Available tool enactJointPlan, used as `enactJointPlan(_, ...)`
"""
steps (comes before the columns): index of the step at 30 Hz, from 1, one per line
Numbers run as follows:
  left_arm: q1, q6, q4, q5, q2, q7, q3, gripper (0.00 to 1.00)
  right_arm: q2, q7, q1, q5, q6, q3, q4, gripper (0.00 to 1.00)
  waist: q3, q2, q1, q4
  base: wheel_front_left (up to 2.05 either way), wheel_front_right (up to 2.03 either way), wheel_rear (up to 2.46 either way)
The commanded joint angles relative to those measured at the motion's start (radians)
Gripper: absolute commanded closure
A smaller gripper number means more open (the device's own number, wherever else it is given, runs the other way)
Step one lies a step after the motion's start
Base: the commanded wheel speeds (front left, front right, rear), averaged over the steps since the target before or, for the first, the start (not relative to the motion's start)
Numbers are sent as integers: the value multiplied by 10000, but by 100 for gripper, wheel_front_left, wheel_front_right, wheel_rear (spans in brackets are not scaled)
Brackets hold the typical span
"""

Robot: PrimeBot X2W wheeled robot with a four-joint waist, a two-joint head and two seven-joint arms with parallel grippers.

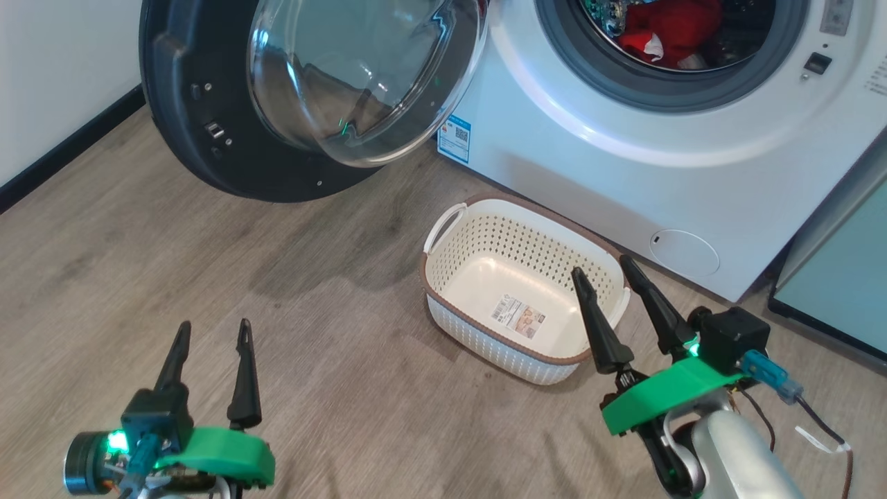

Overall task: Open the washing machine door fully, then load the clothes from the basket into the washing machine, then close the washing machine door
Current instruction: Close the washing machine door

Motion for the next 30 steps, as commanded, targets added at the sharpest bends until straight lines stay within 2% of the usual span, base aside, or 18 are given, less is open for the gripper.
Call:
enactJointPlan(1,-255,93,-404,-92,-11,-126,269,0,-24,-92,-408,10,0,221,-267,0,-15,0,0,-9,0,0,0)
enactJointPlan(19,-229,162,-453,-128,-12,-126,279,0,-24,-92,-213,-116,0,156,-244,0,-145,0,0,-79,0,0,0)
enactJointPlan(20,-223,158,-471,-126,-12,-126,264,25,-24,-92,-214,-126,0,163,-239,0,-138,0,0,-73,0,0,0)
enactJointPlan(22,-217,152,-507,-190,-12,-126,230,100,-24,-92,-214,-155,0,173,-239,0,-109,0,0,-52,0,0,0)
enactJointPlan(30,-409,329,-1062,-487,-12,-126,408,100,-24,-92,-111,-469,0,169,-197,0,218,0,0,80,0,0,0)
